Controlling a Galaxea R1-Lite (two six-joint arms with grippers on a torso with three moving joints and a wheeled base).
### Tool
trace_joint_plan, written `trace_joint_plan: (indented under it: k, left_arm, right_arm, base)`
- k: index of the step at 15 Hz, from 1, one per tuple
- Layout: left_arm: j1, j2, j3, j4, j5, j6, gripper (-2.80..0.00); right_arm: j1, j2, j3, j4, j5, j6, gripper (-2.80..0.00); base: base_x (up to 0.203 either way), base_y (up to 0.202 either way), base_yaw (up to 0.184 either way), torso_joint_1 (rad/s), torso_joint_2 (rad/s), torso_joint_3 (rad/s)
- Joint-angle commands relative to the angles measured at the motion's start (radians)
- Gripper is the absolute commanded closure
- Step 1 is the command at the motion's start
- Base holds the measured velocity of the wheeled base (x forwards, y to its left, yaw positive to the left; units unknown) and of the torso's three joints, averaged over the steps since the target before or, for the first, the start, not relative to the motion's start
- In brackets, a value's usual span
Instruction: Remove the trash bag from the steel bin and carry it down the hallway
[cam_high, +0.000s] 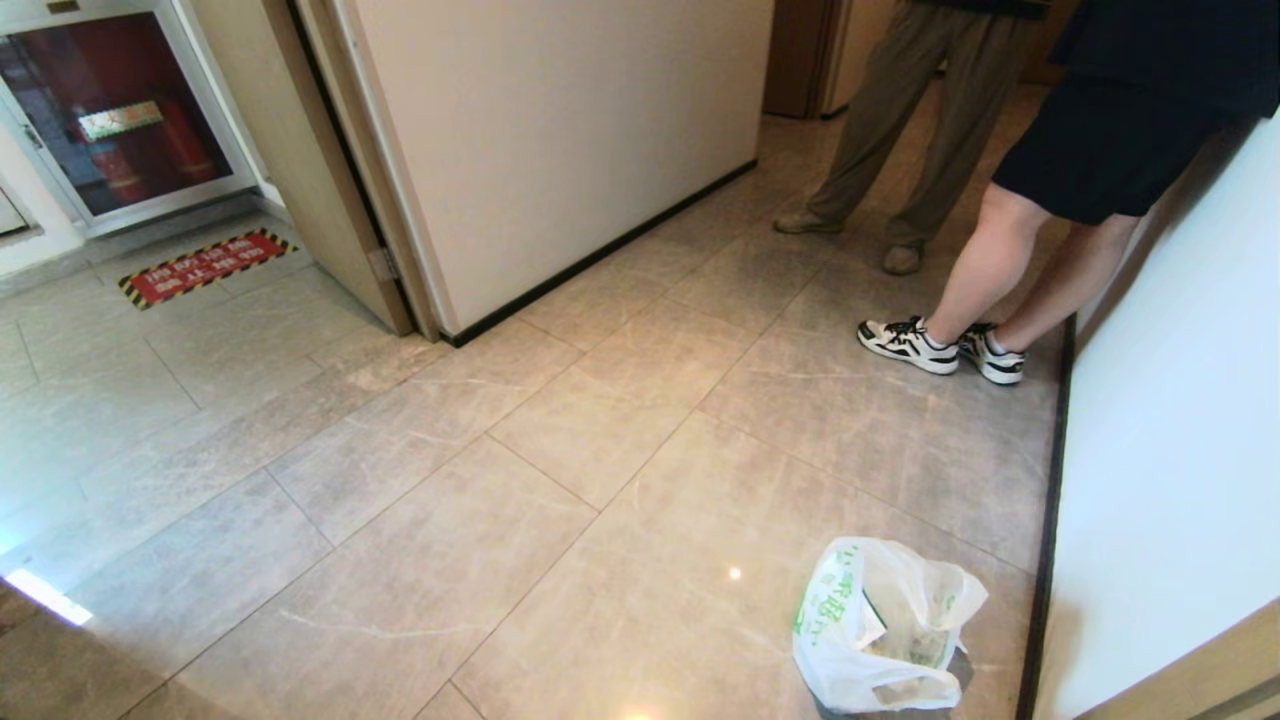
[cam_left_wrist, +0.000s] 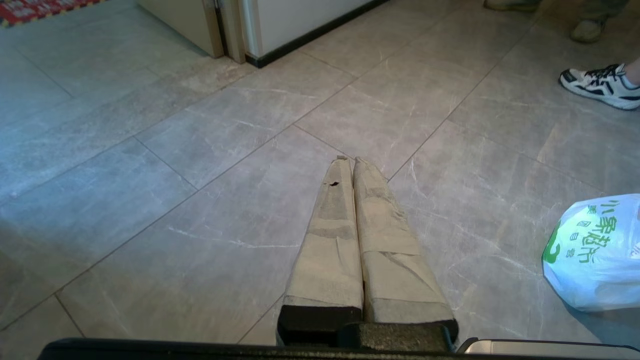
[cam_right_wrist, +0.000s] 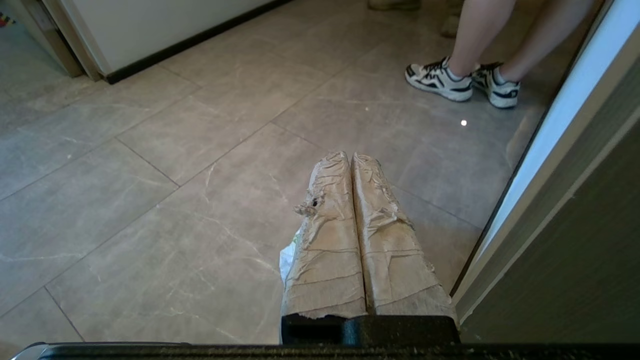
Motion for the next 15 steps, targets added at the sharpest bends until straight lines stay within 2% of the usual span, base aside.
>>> trace_joint_plan:
  k: [1, 9, 15]
  left_arm:
    - [0.000, 0.000, 0.000, 0.000, 0.000, 0.000, 0.00]
    - [0.000, 0.000, 0.000, 0.000, 0.000, 0.001, 0.00]
    - [0.000, 0.000, 0.002, 0.000, -0.001, 0.004, 0.00]
  right_arm:
    - [0.000, 0.001, 0.032, 0.000, 0.000, -0.001, 0.00]
    - [0.000, 0.001, 0.032, -0.003, -0.002, -0.001, 0.00]
    - [0.000, 0.001, 0.032, -0.003, -0.002, -0.001, 0.00]
  base:
    - [0.000, 0.000, 0.000, 0.003, 0.00, 0.207]
    - [0.000, 0.000, 0.000, 0.001, 0.00, 0.194]
    - [0.000, 0.000, 0.000, 0.000, 0.00, 0.019]
